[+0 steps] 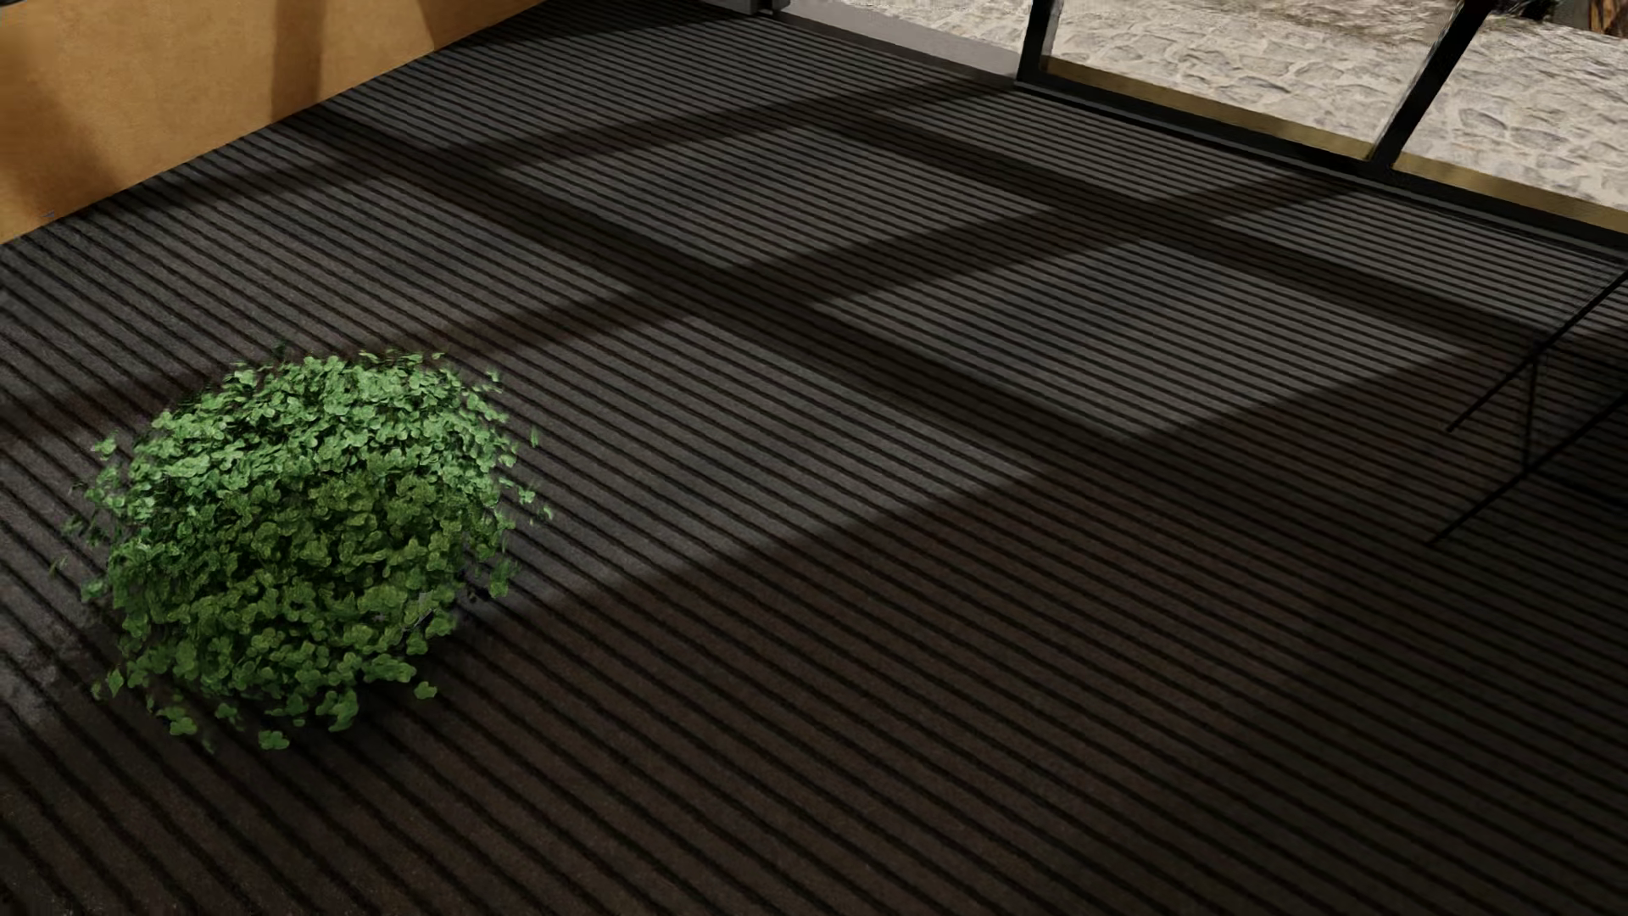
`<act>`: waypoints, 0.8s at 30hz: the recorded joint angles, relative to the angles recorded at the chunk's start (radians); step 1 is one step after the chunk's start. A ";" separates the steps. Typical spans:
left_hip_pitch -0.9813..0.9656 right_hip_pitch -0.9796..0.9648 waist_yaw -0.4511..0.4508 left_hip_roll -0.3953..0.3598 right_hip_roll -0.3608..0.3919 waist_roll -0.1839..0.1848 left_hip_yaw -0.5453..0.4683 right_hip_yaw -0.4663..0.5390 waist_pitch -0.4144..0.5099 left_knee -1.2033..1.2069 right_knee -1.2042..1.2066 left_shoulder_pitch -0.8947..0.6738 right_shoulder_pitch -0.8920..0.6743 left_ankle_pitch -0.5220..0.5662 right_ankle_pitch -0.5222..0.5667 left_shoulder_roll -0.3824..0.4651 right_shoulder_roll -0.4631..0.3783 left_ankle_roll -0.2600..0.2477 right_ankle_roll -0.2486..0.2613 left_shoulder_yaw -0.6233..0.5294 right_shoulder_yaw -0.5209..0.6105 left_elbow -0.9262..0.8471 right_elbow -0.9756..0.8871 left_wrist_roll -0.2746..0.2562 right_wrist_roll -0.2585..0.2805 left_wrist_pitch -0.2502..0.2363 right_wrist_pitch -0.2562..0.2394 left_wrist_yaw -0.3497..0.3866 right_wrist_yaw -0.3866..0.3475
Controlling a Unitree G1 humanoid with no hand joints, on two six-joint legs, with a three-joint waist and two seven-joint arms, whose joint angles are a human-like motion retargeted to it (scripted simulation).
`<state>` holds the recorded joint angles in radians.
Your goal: Avoid the plant
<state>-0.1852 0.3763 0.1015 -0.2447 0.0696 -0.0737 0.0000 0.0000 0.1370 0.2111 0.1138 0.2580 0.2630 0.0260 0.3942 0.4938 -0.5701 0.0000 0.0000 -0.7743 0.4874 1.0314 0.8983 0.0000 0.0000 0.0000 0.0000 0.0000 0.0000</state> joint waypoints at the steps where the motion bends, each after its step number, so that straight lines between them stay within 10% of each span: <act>1: -0.008 0.008 -0.001 -0.008 -0.015 -0.009 0.000 0.000 -0.010 0.034 0.317 0.008 0.002 -0.032 -0.444 -0.001 0.021 0.000 0.000 -0.035 -0.034 0.027 -0.036 0.000 0.000 0.000 0.000 0.000 0.000; 3: -0.041 0.000 -0.033 -0.033 -0.081 -0.025 0.000 0.000 -0.034 0.147 0.476 0.006 0.013 0.419 -0.474 -0.009 0.063 0.000 0.000 -0.125 -0.050 0.077 -0.074 0.000 0.000 0.000 0.000 0.000 0.000; 5: 0.022 -0.127 -0.056 -0.037 -0.165 -0.007 0.000 0.000 -0.043 0.171 0.774 -0.003 0.007 0.214 -0.306 -0.010 0.084 0.000 0.000 -0.105 0.000 0.049 -0.061 0.000 0.000 0.000 0.000 0.000 0.000; 9: 0.184 -0.549 -0.145 -0.029 -0.189 -0.001 0.000 0.000 -0.068 0.106 1.051 -0.085 -0.010 -0.284 -0.446 0.007 0.113 0.000 0.000 0.110 0.049 -0.090 -0.065 0.000 0.000 0.000 0.000 0.000 0.000; 13: 0.303 -0.759 -0.216 0.016 -0.059 0.024 0.000 0.000 -0.099 0.025 0.505 -0.144 0.004 -0.327 -0.426 0.013 0.087 0.000 0.000 0.249 0.067 -0.203 -0.053 0.000 0.000 0.000 0.000 0.000 0.000; 17: 0.417 -0.754 -0.259 0.026 0.006 0.059 0.000 0.000 -0.108 0.085 0.133 -0.130 0.029 -0.386 -0.248 -0.008 0.059 0.000 0.000 0.138 0.062 -0.134 -0.004 0.000 0.000 0.000 0.000 0.000 0.000; 18: 0.428 -0.747 -0.282 0.037 0.009 0.065 0.000 0.000 -0.117 0.114 0.129 -0.114 0.037 -0.293 -0.106 -0.014 0.063 0.000 0.000 0.094 0.059 -0.094 0.017 0.000 0.000 0.000 0.000 0.000 0.000; 20: 0.349 -0.744 -0.293 0.107 0.045 0.113 0.000 0.000 -0.139 0.276 0.301 -0.094 0.038 -0.042 -0.373 -0.042 0.076 0.000 0.000 -0.022 0.122 0.007 0.090 0.000 0.000 0.000 0.000 0.000 0.000; 24: 0.127 -0.371 -0.219 0.184 0.069 0.084 0.000 0.000 -0.034 0.836 0.268 -0.032 0.084 0.294 -0.471 -0.026 0.071 0.000 0.000 -0.010 0.213 -0.037 0.072 0.000 0.000 0.000 0.000 0.000 0.000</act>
<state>-0.0580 0.0053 -0.1172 -0.0612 0.1386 0.0099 0.0000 0.0000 0.1028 1.0466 0.3815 0.2262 0.3472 0.3203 -0.0769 0.4679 -0.4986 0.0000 0.0000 -0.7841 0.7005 0.9943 0.9703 0.0000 0.0000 0.0000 0.0000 0.0000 0.0000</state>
